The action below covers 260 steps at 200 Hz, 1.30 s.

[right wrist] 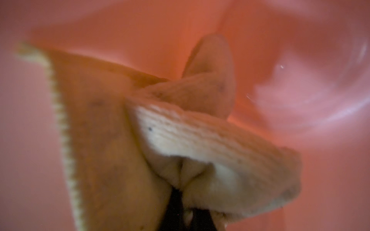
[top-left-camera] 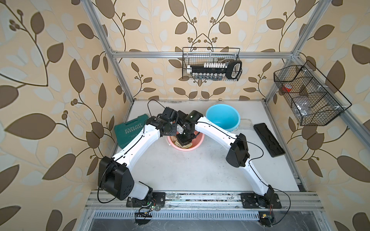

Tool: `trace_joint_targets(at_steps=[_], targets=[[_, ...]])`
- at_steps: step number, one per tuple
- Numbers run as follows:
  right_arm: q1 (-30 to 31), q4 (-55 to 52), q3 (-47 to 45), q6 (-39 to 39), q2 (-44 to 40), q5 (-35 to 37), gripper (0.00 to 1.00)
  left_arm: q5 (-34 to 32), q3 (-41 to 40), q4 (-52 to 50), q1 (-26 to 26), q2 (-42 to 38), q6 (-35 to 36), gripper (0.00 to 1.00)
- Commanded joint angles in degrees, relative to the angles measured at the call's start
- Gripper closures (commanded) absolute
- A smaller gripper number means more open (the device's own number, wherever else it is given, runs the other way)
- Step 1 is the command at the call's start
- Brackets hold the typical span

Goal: Wipe the inside of the bucket with a cloth
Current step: Wipe the dirt from the inside of the bucket.

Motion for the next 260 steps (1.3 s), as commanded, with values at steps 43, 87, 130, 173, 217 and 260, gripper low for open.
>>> trace_joint_targets(at_steps=[43, 87, 130, 173, 217, 260], targets=[[1.22, 6.42, -7.75, 5.88, -7.85, -14.68, 1.00, -3.88, 1.59, 2.71, -0.07, -1.68, -2.17, 1.00], [0.83, -6.40, -12.49, -1.81, -9.87, 7.43, 1.00, -7.30, 2.62, 0.92, -0.03, -1.62, -2.97, 1.00], [0.89, -11.89, -13.55, -3.45, -13.03, 28.60, 1.00, -8.77, 3.56, -0.54, -0.06, -1.66, -3.31, 1.00], [0.55, -12.93, -3.79, -8.54, -11.20, 45.86, 1.00, -5.73, 2.42, 0.33, -0.04, -2.73, -2.60, 1.00], [0.51, -8.99, 8.24, -14.56, -3.78, 59.33, 1.00, 0.53, 2.13, -1.73, -0.11, -3.49, -1.61, 1.00], [-0.27, 2.48, 5.35, -13.98, -4.67, 51.10, 1.00, 9.23, 2.41, -5.29, -0.11, -3.79, -1.61, 1.00]])
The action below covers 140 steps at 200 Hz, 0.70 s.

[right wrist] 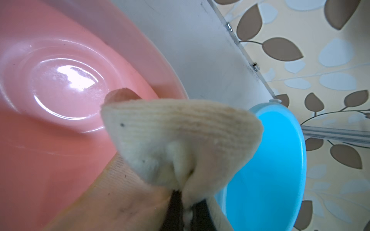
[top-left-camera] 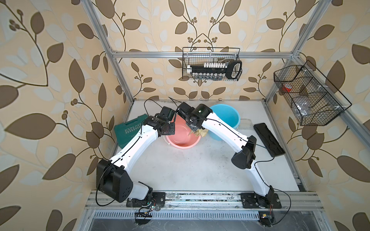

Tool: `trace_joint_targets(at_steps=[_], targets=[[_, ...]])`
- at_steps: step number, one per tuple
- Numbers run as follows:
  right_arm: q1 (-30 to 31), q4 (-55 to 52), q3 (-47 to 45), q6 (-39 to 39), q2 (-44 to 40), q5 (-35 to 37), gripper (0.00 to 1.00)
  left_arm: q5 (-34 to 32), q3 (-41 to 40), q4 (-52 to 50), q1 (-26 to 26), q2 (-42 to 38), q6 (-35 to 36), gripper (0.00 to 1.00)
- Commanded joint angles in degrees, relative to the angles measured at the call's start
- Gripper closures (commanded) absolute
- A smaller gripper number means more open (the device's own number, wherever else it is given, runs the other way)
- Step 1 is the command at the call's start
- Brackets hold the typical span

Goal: Wipe the inside of the bucket with a cloth
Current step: Wipe the dirt from the inside of the bucket.

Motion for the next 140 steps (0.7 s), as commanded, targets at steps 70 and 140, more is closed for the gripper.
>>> trace_joint_targets(at_steps=[70, 140], targets=[[-0.26, 18.82, -2.19, 8.01, 0.52, -19.46, 1.00, 20.03, 1.66, -5.16, -0.57, -2.29, 0.33, 1.00], [-2.06, 34.79, -19.12, 15.62, -5.49, -43.47, 1.00, 21.52, 3.57, -4.83, -0.31, -2.72, -2.44, 1.00]])
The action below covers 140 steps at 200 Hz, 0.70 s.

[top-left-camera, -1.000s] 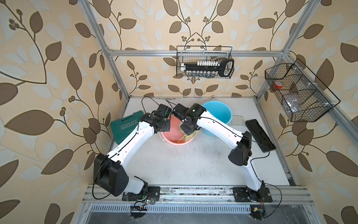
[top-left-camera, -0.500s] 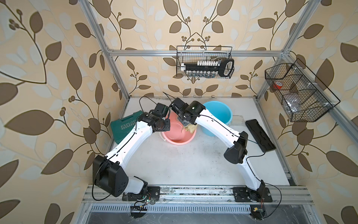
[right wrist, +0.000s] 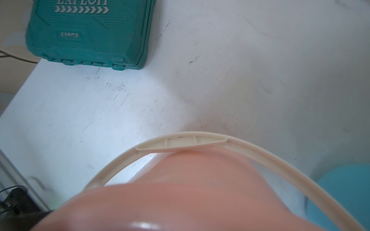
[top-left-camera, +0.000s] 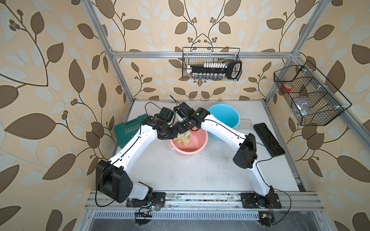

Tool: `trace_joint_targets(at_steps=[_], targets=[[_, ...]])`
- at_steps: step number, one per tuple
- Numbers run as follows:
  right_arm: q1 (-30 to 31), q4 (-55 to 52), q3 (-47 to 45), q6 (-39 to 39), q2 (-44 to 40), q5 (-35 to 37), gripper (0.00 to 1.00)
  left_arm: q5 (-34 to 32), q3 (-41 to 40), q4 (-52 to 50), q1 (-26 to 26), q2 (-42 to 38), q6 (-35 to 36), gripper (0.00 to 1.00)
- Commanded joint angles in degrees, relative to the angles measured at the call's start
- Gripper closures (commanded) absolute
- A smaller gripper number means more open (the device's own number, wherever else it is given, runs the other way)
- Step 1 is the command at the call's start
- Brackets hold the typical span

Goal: Wipe the inside of the bucket with a cloth
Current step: Wipe the dirt from the inside of the bucket.

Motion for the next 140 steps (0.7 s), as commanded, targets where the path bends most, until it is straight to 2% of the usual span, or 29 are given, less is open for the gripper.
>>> trace_joint_targets(at_steps=[1, 41, 61, 84, 107, 125, 140], targets=[[-0.60, 10.45, -5.29, 4.05, -3.56, -7.44, 1.00, 6.44, 3.10, 0.53, -0.74, -2.51, -0.27, 1.00], [-3.01, 10.20, -14.22, 5.30, -9.16, 8.97, 1.00, 5.58, 3.31, 0.62, 0.52, -3.44, -2.47, 1.00], [-3.01, 9.51, -16.47, 2.82, -11.87, 18.14, 1.00, 4.74, 3.36, 0.29, 1.17, -3.49, -2.99, 1.00], [-2.96, 8.30, -17.61, -0.39, -13.67, 24.09, 1.00, 4.29, 4.07, -0.70, 1.96, -2.48, -3.39, 1.00], [-2.41, 9.73, -21.07, -4.12, -16.02, 25.55, 1.00, 4.83, 5.18, -1.38, 2.07, -0.80, -3.16, 1.00], [-2.38, 17.08, -27.11, -7.12, -19.48, 17.18, 1.00, 5.55, 5.82, -1.73, 2.07, 0.62, -2.88, 1.00], [-2.39, 19.49, -28.64, -7.81, -20.38, 11.02, 1.00, 5.93, 6.09, -2.05, 2.07, 1.63, -2.82, 1.00]])
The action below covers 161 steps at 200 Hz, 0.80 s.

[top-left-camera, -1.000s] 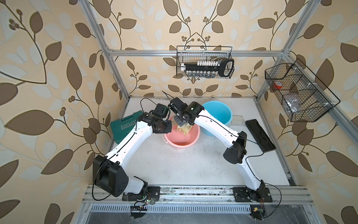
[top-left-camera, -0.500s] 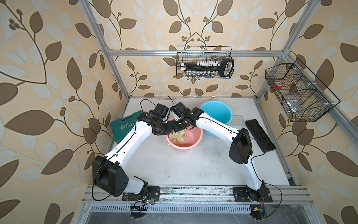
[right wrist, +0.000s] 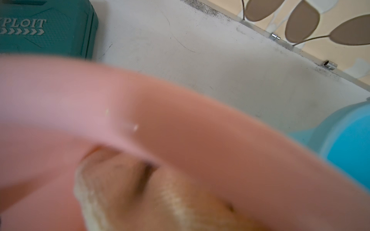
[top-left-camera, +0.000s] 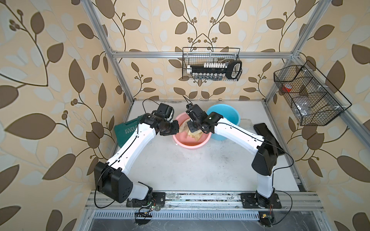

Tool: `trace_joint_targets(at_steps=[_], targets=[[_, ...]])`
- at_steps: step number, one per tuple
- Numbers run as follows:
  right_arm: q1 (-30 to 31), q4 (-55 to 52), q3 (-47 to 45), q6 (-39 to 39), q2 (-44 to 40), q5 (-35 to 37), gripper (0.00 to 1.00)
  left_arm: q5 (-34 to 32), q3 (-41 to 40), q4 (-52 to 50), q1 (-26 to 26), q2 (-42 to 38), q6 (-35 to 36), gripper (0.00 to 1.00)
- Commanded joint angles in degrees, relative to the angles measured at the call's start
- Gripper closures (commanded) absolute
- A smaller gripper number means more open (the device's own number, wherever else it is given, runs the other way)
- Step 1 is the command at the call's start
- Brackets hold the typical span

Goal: Wipe the inside of the bucket with a cloth
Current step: Wipe the dirt from the inside of the bucket.

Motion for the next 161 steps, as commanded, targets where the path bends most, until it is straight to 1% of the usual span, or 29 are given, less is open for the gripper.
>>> trace_joint_targets(at_steps=[1, 13, 31, 60, 78, 111, 161], targets=[[-0.45, 6.37, -2.66, -4.04, -2.28, -6.32, 1.00, 0.53, 2.09, -3.23, 0.28, 1.28, 0.09, 1.00], [-0.30, 5.98, -1.51, -4.22, -1.75, -8.81, 1.00, 0.56, 2.13, -3.47, 0.32, 1.58, 0.19, 1.00], [0.60, 3.91, -0.08, -4.59, -0.84, -5.98, 1.00, -0.52, 1.91, -3.94, 0.34, 1.45, 0.20, 1.00], [2.22, 0.35, -0.26, -11.52, 0.16, -8.16, 1.00, -1.49, 1.96, -4.31, 0.96, 1.05, 0.20, 1.00], [3.12, -4.29, 1.17, -13.91, 2.30, -8.19, 1.00, -1.10, 2.54, -4.52, 1.31, 1.31, 0.35, 1.00], [3.57, -5.53, -0.30, -13.76, 4.55, -4.58, 1.00, -0.24, 4.14, -5.30, 1.51, 1.58, 0.72, 1.00], [3.47, -7.77, 6.17, -10.25, 13.69, 5.23, 1.00, 4.07, 3.33, -5.90, 1.51, 0.80, 0.64, 1.00]])
